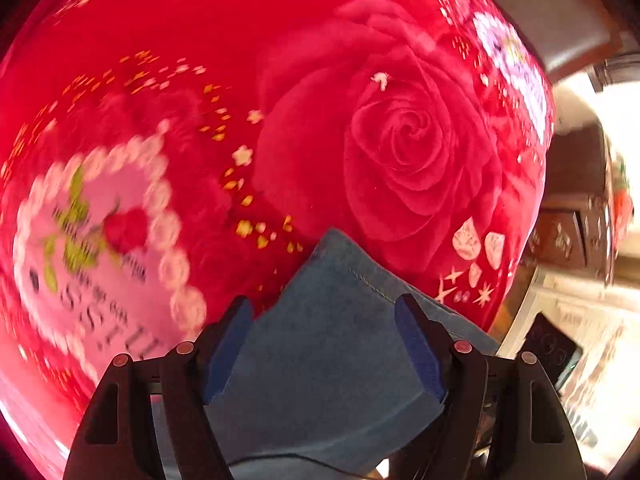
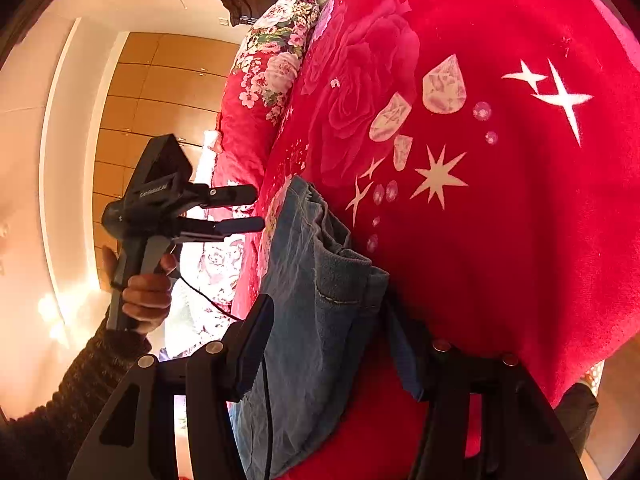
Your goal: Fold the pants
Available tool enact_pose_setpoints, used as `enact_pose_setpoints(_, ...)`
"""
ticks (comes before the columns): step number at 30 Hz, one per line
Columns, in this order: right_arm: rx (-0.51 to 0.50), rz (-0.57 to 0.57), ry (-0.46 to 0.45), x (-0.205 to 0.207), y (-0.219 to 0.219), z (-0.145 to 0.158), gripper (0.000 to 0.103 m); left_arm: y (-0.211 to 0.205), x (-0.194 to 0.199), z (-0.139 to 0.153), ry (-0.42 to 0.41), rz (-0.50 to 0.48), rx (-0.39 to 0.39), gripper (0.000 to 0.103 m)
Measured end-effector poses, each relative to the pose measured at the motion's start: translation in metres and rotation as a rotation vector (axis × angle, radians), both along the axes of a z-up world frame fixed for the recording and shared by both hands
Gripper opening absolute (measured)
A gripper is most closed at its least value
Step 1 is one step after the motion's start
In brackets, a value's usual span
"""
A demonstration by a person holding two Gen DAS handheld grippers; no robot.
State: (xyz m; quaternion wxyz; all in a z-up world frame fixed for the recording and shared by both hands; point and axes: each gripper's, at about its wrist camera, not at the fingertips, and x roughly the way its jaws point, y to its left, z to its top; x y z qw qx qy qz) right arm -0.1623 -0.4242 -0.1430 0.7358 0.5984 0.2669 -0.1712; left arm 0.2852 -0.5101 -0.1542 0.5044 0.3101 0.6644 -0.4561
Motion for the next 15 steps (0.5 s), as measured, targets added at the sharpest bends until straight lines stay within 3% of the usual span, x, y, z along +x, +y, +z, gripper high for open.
enact_pose_setpoints(2, 0.002, -0.001, -0.007, 0.001, -0.001, -0.002, 0.057, -0.015, -0.002, -0.018, -0.001, -0.083, 0.035, 0.073)
enact_pose_setpoints(6, -0.001, 0.001, -0.007, 0.001, -0.001, -0.002, 0.057, -0.029, -0.016, -0.051, -0.081, -0.267, 0.121, 0.076)
enact_pose_setpoints(9, -0.004, 0.001, -0.010, 0.002, 0.000, -0.001, 0.056, -0.036, -0.024, -0.057, -0.077, -0.323, 0.086, 0.089)
enact_pose_setpoints(11, -0.007, 0.006, -0.022, 0.005, -0.001, 0.001, 0.051, -0.038, -0.032, -0.057, -0.057, -0.355, 0.049, 0.089)
enact_pose_setpoints(15, 0.021, 0.007, -0.031, 0.009, -0.006, -0.005, 0.032, -0.043, -0.051, -0.052, -0.061, -0.409, -0.039, 0.071)
